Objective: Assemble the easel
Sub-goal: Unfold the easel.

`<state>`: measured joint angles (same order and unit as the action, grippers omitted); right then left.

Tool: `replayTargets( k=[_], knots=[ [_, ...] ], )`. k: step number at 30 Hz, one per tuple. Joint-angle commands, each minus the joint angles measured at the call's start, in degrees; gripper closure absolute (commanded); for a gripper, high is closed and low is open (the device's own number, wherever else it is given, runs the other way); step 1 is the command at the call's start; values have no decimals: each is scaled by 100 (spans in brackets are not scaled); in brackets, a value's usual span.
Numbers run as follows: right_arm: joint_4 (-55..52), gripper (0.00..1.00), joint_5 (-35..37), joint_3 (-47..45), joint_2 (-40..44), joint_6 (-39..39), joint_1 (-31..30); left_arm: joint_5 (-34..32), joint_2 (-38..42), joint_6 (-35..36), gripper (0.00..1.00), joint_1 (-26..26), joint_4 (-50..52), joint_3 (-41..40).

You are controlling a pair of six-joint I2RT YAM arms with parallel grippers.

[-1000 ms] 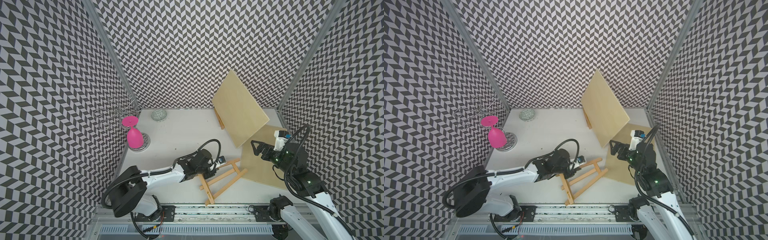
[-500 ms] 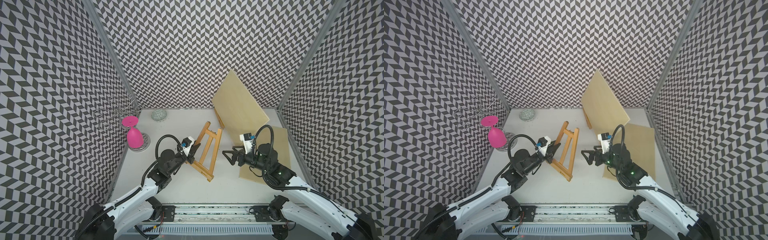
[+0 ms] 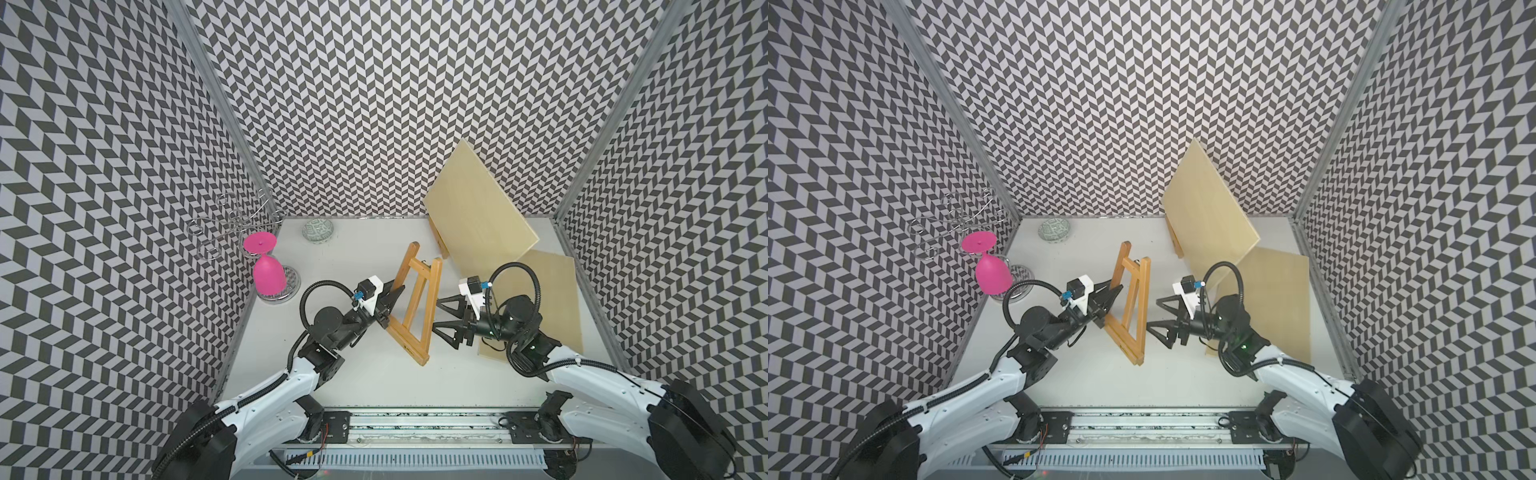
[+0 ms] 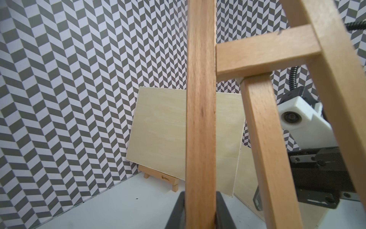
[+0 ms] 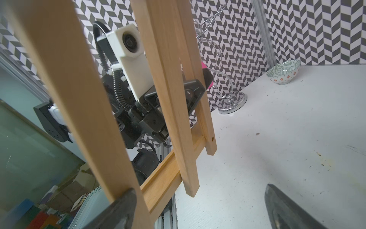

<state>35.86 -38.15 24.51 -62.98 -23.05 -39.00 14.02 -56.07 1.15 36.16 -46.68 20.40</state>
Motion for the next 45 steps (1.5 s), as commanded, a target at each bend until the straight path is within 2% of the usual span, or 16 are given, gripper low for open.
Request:
replayTargets(
  k=[1, 4, 6, 9, 16, 19, 23, 26, 30, 32, 34, 36, 39, 40, 45],
  knots=[
    [595, 1, -184, 266, -186, 342, -182, 216, -109, -173, 100, -30, -847, 218],
    [987, 1, -52, 190, -289, 205, -187, 252, -123, -198, 100, -21, -870, 223],
    [1270, 1, -224, 239, -401, 178, -223, 230, -137, -194, 100, -12, -844, 233],
    [1187, 1, -306, 449, -642, 432, -415, 147, -199, -148, 100, -6, -808, 250],
    [1508, 1, 145, 745, -1338, 246, -486, 2, -170, -6, 100, 84, -673, 256],
    [1326, 1, 929, 827, -1463, 49, -485, -169, 70, 119, 100, 85, -414, 108],
    [1102, 1, 2865, 859, -1412, -324, -469, -534, 748, 441, 100, 42, 330, -265],
    [883, 1, 3284, 1262, -1702, -271, -296, -823, 1195, 455, 100, 24, 583, -545],
    [864, 1, 3002, 1782, -2124, -590, 37, -1031, 1550, 565, 100, 5, 633, -819],
    [986, 1, 2752, 1899, -2183, -529, 129, -1281, 1522, 712, 100, -46, 637, -897],
    [731, 1, 3018, 2010, -2183, -638, 154, -1374, 1475, 707, 100, -127, 620, -913],
    [678, 1, 2613, 2057, -2177, -554, 191, -1671, 1316, 759, 100, -184, 453, -976],
    [490, 1, 2170, 2051, -2073, -455, 200, -2299, 898, 679, 100, -287, 208, -986],
    [304, 1, 2132, 2057, -1993, -431, 200, -2325, 692, 664, 100, -355, 44, -957],
    [-775, 1, 2300, 1918, -1316, -569, 209, -2681, -758, 171, 100, -808, -1075, -574]
  ],
)
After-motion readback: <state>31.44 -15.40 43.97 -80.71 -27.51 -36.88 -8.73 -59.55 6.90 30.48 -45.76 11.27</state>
